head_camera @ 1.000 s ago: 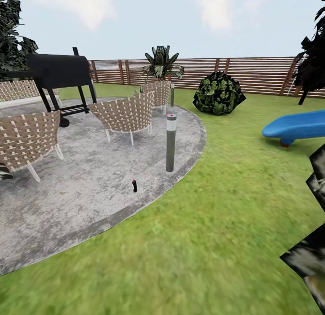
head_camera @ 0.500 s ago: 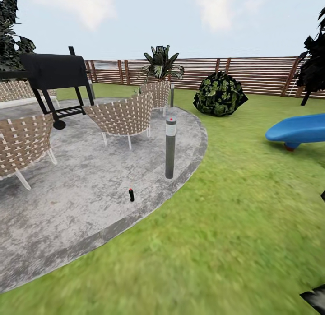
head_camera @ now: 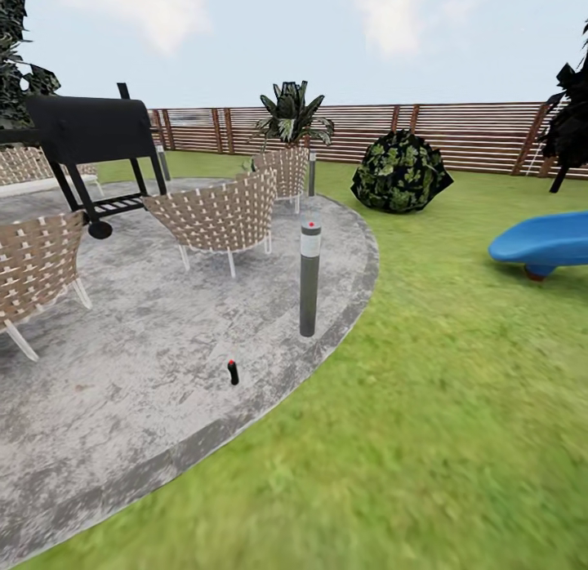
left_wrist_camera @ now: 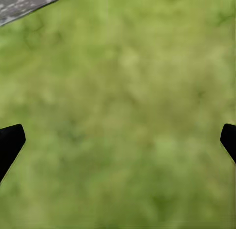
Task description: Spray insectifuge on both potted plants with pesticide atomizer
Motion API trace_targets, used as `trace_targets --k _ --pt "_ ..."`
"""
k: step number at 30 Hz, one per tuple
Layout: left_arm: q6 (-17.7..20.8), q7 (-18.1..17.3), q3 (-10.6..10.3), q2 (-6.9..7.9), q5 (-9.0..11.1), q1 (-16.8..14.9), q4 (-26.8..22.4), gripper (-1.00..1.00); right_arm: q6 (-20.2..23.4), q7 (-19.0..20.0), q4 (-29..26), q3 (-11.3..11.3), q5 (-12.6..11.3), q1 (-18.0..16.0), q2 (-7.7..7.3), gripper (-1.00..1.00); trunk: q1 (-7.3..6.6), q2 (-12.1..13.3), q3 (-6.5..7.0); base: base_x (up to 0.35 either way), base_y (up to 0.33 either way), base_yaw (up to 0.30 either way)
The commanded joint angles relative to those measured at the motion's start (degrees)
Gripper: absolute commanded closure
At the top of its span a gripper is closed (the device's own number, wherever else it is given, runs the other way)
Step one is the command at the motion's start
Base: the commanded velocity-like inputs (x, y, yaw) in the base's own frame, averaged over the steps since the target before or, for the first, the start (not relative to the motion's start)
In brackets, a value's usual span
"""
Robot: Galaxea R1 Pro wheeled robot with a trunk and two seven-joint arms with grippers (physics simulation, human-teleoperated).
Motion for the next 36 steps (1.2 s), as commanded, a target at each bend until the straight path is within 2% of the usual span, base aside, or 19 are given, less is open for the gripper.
trace_targets --k 1,25,36 --pt "-0.2 0.0 0.2 -0.01 0.0 0.0 0.1 -1.0 -0.1 -0.4 0.0 0.3 -0.1 0.0 -0.04 -1.0 0.03 0.0 -0.05 0.339 0.0 0.0" --pt "-0.2 0.0 0.2 0.0 0.0 0.0 0.1 -1.0 -0.1 -0.4 0.1 0.3 -0.2 0.0 0.03 -1.0 0.03 0.0 -0.05 0.339 0.001 0.0" --pt "-0.2 0.0 0.2 0.0 0.0 0.0 0.1 -1.0 -0.1 -0.4 0.1 0.3 -0.2 0.0 0.04 -1.0 0.03 0.0 -0.05 0.333 0.13 0.0"
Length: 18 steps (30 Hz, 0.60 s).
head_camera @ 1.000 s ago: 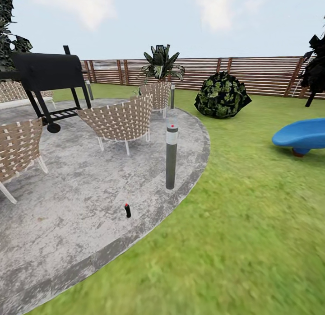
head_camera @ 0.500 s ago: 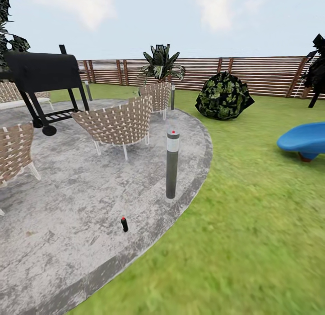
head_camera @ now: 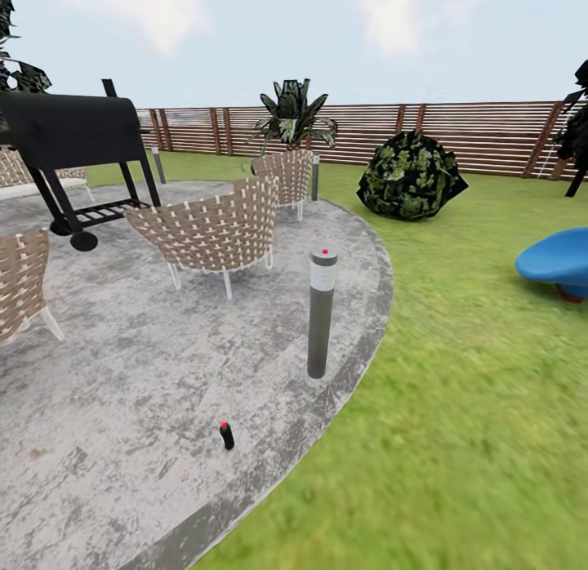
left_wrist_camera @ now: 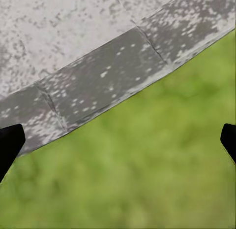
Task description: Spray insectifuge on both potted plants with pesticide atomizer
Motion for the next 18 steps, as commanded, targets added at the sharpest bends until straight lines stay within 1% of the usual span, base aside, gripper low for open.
trace_targets --k 1,18 --pt "-0.2 0.0 0.2 -0.02 0.0 0.0 0.1 -1.0 -0.1 -0.4 0.0 0.3 -0.1 0.0 -0.04 -1.0 0.02 0.0 -0.05 0.33 0.096 0.0" --pt "-0.2 0.0 0.2 -0.02 0.0 0.0 0.1 -1.0 -0.1 -0.4 0.0 0.3 -0.1 0.0 -0.04 -1.0 0.02 0.0 -0.05 0.332 0.011 0.0"
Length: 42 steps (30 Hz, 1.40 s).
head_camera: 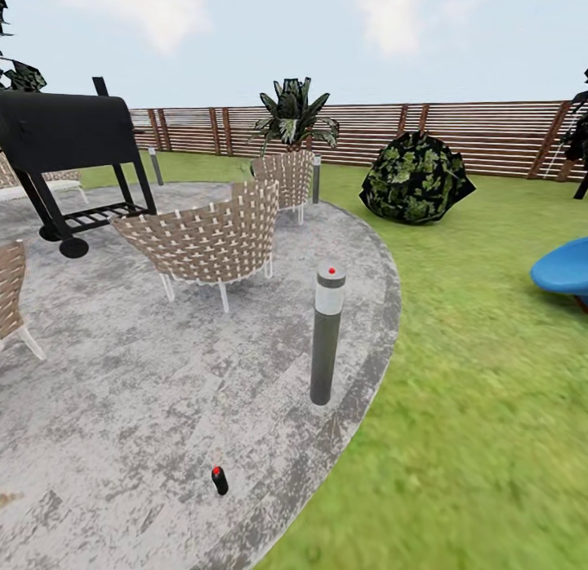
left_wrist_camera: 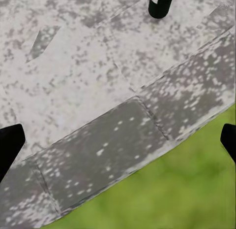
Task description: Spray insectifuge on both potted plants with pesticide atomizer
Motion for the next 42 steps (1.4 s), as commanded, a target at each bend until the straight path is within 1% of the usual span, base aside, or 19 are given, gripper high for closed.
trace_targets --k 1,11,20,27,42 --pt "-0.2 0.0 0.2 -0.02 0.0 0.0 0.1 -1.0 -0.1 -0.4 0.0 0.3 -0.1 0.0 -0.04 -1.0 0.03 0.0 -0.05 0.335 0.0 0.0" --pt "-0.2 0.0 0.2 -0.02 0.0 0.0 0.1 -1.0 -0.1 -0.4 0.0 0.3 -0.1 0.0 -0.05 -1.0 0.03 0.0 -0.05 0.288 0.043 0.0" --pt "-0.3 0.0 0.2 -0.02 0.0 0.0 0.1 -1.0 -0.1 -0.4 0.0 0.3 -0.1 0.0 -0.04 -1.0 0.03 0.0 -0.05 0.032 0.03 0.0" --pt "-0.3 0.0 0.2 -0.02 0.0 0.0 0.1 -1.0 -0.1 -0.4 0.0 0.3 -0.1 0.0 -0.04 -1.0 0.03 0.0 -0.05 0.068 0.251 0.0" --pt "-0.3 0.0 0.2 -0.02 0.0 0.0 0.1 -1.0 -0.1 -0.4 0.1 0.3 -0.1 0.0 -0.04 -1.0 0.03 0.0 -0.05 0.138 0.297 0.0"
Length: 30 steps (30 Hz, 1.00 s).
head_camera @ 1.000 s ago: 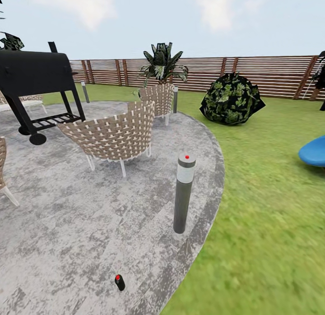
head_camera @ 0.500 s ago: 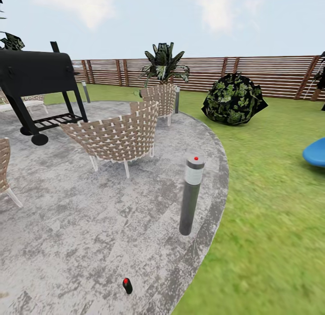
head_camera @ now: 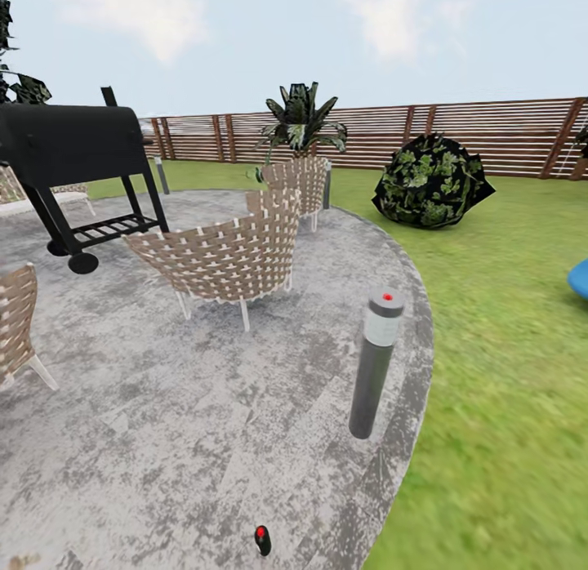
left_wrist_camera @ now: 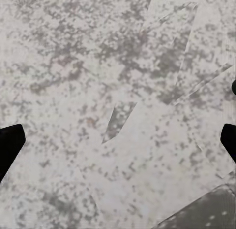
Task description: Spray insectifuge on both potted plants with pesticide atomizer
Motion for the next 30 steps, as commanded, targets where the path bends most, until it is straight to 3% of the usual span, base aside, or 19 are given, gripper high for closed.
trace_targets --k 1,30 --pt "-0.2 0.0 0.2 -0.02 0.0 0.0 0.1 -1.0 -0.1 -0.4 0.0 0.3 -0.1 0.0 -0.05 -1.0 0.0 0.0 -0.05 0.143 0.298 0.0" --pt "-0.2 0.0 0.2 -0.03 0.0 -0.1 0.1 -1.0 -0.1 -0.5 -0.1 0.2 -0.2 0.0 -0.05 -1.0 0.0 0.0 -0.05 0.118 0.307 0.0"
